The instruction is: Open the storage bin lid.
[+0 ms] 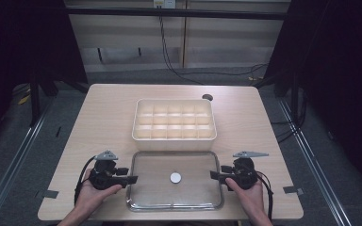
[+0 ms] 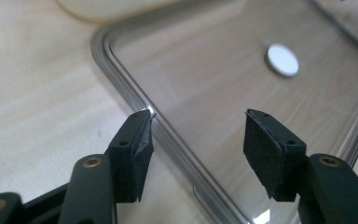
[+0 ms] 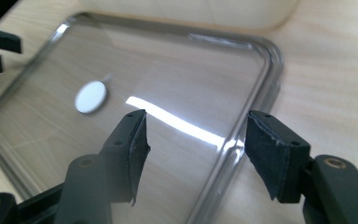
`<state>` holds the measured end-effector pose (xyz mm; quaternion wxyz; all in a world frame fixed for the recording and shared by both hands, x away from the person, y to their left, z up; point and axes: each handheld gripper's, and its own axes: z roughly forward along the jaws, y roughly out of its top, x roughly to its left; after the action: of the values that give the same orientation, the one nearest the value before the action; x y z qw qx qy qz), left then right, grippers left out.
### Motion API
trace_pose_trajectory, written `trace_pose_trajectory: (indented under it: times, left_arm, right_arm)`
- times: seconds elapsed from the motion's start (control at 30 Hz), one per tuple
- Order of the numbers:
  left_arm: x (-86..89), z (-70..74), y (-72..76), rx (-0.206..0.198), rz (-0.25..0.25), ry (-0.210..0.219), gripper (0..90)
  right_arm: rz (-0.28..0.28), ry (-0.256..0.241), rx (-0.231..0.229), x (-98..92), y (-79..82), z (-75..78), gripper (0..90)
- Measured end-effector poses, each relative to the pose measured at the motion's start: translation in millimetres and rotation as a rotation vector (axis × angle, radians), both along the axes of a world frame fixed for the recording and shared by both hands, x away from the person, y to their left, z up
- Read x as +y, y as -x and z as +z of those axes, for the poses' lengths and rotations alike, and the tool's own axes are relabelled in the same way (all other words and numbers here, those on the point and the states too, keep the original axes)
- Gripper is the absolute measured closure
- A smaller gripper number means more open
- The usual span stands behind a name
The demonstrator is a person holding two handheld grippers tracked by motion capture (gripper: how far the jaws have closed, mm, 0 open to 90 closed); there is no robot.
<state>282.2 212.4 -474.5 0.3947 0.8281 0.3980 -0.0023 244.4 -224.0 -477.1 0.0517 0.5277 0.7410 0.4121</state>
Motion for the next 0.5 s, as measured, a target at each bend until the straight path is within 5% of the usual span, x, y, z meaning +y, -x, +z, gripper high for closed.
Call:
trace_pose_trajectory:
  times: [0.23, 0.33, 0.5]
  left_arm:
    - [-2.0, 15.7, -8.3, -0.039, 0.031, 0.012, 37.1]
    - [-3.4, 27.0, -2.8, -0.088, 0.023, 0.033, 33.9]
    - [15.6, 34.5, -12.9, -0.134, 0.049, 0.039, 32.4]
  right_arm:
    - [0.017, -0.018, -0.050, -8.3, -4.5, 13.4, 36.8]
    - [0.017, -0.057, -0.099, -19.1, -4.0, 20.5, 35.5]
    - [-0.043, -0.056, -0.144, -43.0, 0.4, 33.2, 34.1]
